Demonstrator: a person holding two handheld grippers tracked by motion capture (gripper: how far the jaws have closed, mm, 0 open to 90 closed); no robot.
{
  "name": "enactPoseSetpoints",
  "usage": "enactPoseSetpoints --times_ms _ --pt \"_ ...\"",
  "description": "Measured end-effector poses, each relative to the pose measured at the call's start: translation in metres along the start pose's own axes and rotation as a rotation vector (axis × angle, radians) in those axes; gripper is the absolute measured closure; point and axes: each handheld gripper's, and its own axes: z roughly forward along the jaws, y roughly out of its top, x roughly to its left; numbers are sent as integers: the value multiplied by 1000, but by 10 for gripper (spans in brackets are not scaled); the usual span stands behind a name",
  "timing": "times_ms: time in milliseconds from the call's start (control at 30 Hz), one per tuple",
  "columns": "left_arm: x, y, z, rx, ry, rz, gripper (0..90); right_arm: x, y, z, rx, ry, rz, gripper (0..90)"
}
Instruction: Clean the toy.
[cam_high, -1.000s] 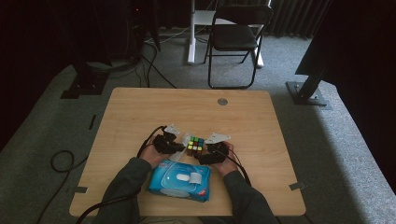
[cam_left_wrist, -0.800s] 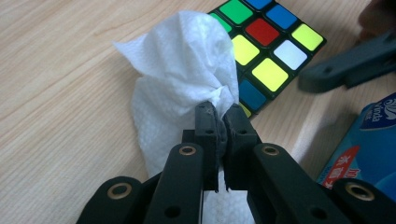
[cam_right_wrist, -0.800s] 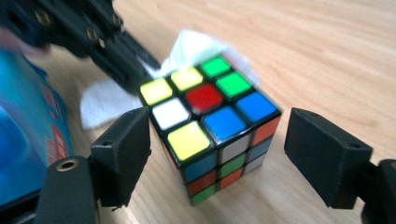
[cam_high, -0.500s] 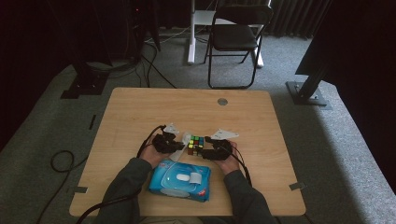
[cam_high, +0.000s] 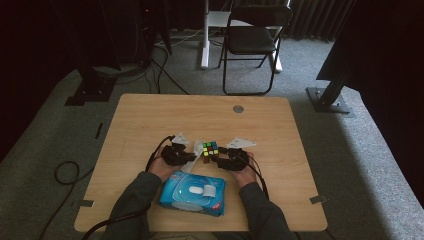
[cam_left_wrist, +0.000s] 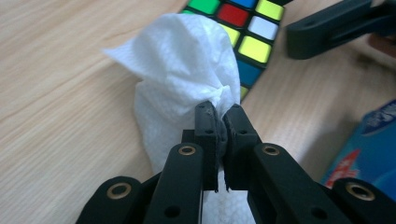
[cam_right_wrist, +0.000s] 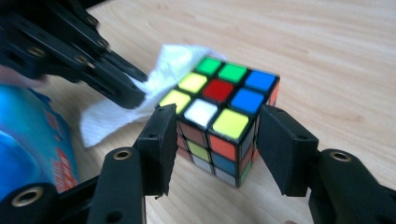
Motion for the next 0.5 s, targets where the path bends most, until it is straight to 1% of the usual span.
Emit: enactPoseSetpoints --times_ms 33,67,100,133,233,267,300,367,500 --pt "2 1 0 4 7 -1 862 0 3 -3 -24 -2 7 476" --pt "2 1 0 4 7 -1 862 0 3 -3 -24 -2 7 476" --pt "3 1 0 4 9 -1 862 -1 4 -4 -34 -13 13 477" --pt "4 2 0 4 9 -1 862 -2 6 -5 -42 -21 24 478" --pt "5 6 1 0 2 3 863 -7 12 -4 -51 -13 70 485" --pt "4 7 2 -4 1 1 863 -9 15 -1 -44 -7 83 491" --pt "4 8 2 -1 -2 6 863 -9 16 1 -36 -8 83 499" --pt "3 10 3 -12 -9 6 864 -9 19 5 2 -37 71 528" --pt "6 11 0 -28 -19 0 865 -11 21 8 10 -49 96 579"
